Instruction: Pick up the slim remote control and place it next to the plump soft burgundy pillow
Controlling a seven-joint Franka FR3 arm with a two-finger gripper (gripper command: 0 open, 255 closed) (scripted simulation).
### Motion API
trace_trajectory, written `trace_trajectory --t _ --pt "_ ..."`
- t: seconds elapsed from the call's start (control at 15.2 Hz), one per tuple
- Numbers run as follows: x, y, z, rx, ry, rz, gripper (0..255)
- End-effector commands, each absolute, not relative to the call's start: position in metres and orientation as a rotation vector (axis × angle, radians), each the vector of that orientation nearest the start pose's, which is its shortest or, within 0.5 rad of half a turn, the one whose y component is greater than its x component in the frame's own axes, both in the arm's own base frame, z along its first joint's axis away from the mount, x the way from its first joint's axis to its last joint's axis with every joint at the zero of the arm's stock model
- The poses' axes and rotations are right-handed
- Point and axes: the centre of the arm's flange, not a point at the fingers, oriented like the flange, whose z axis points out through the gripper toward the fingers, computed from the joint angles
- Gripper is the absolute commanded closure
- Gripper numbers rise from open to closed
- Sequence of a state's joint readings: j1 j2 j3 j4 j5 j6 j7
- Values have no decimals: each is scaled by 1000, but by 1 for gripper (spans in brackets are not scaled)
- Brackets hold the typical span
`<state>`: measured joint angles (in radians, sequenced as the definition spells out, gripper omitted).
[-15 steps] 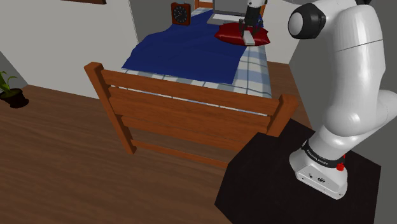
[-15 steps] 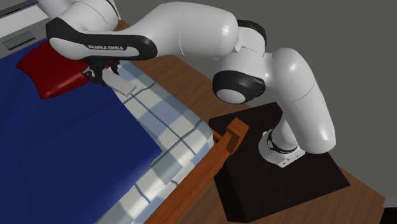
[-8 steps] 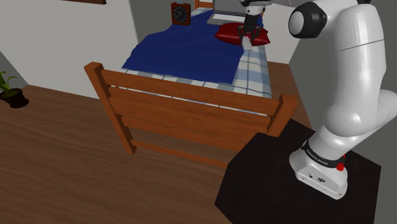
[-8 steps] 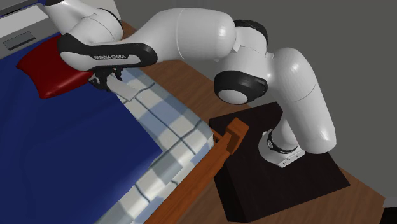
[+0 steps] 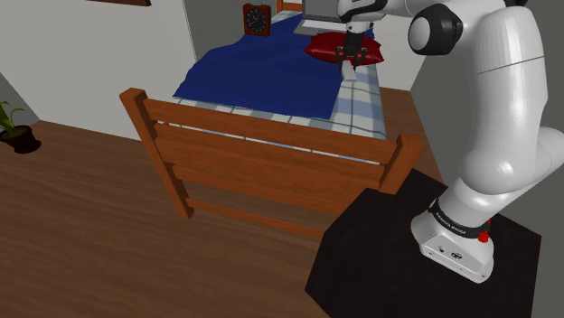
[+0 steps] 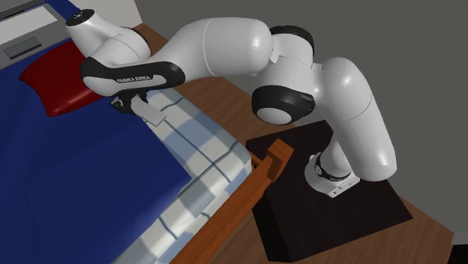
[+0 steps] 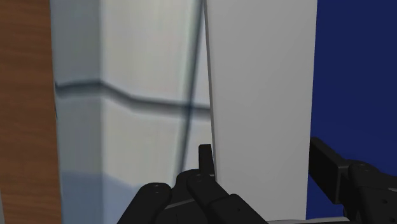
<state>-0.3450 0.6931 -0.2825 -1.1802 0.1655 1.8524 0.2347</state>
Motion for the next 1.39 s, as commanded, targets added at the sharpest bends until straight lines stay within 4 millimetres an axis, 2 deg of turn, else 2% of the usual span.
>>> trace_trajectory --t 0.0,0.46,0.92,0.99,1.32 --pt "639 -377 380 -2884 1297 -1 255" --pt "639 -377 344 -2884 1297 -1 255" --pt "639 -377 344 -2884 1297 -1 255" --pt "639 -377 344 -2884 1297 -1 0" --pt "639 -377 344 -2884 1297 -1 0"
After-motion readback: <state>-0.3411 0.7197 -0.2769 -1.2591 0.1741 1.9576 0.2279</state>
